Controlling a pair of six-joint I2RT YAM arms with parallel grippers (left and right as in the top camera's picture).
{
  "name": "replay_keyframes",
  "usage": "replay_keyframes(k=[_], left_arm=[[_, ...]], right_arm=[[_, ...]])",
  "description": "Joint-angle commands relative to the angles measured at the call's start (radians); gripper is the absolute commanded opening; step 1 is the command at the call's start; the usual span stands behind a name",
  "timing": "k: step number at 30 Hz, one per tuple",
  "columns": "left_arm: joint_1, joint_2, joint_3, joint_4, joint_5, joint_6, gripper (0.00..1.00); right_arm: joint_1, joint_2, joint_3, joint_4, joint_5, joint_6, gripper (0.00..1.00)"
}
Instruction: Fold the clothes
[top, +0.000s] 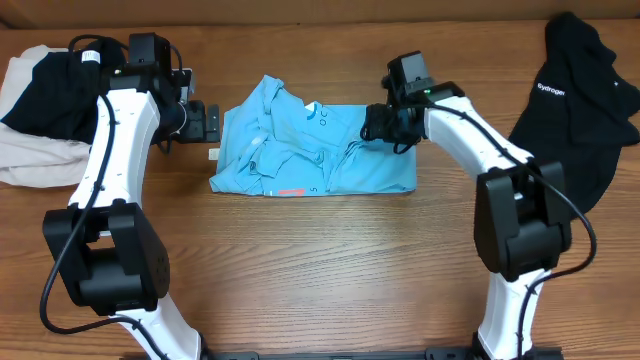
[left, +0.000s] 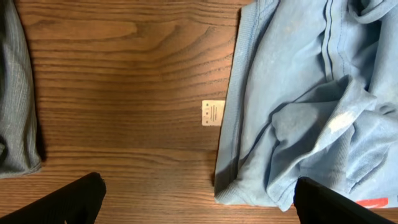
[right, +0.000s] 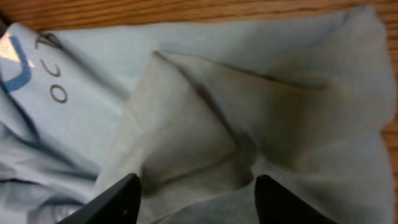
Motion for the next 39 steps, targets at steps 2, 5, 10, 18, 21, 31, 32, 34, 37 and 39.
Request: replay_keyframes(k=[2,5,10,18,21,31,32,34,37,39], left_arm=[[0.006,0.006,-0.003,0.010,0.000,0.023,1.00],[0.006,0.006,-0.003,0.013,0.000,0.023,1.00],[0.006,0.006,-0.003,0.019,-0.015,0.023,1.00],[0.006,0.006,-0.003,0.021,-0.015,0.023,1.00],[0.006,0.006,-0.003,0.021,-0.015,0.023,1.00],[0.006,0.007,-0.005,0.016,0.003,0.023,1.00],[0.006,0.007,-0.008,0.017,0.020,0.023,1.00],[0.006,0.015,-0.012,0.017,0.045,0.030,1.00],[0.005,0.044,-0.018,0.017,0.114,0.102,1.00],[0.005,0.073,-0.019,0.018,0.148,0.149,1.00]], right_arm=[[0.003,0.026,0.001,0.036,-0.001,0.005,0.59],[0.003,0.034,0.001,0.029,-0.002,0.005,0.46],[0.003,0.031,0.029,0.020,-0.040,0.005,0.05],[0.047,0.025,0.140,0.068,-0.189,0.005,0.04],[0.071,0.026,0.141,0.161,-0.255,0.036,0.06],[0.119,0.007,0.142,0.210,-0.256,0.061,1.00],[0.107,-0.004,0.142,0.189,-0.256,0.060,1.00],[0.080,-0.027,0.142,0.142,-0.239,0.060,1.00],[0.032,-0.062,0.142,0.042,-0.174,0.054,1.00],[-0.006,-0.081,0.142,-0.035,-0.135,0.023,1.00]])
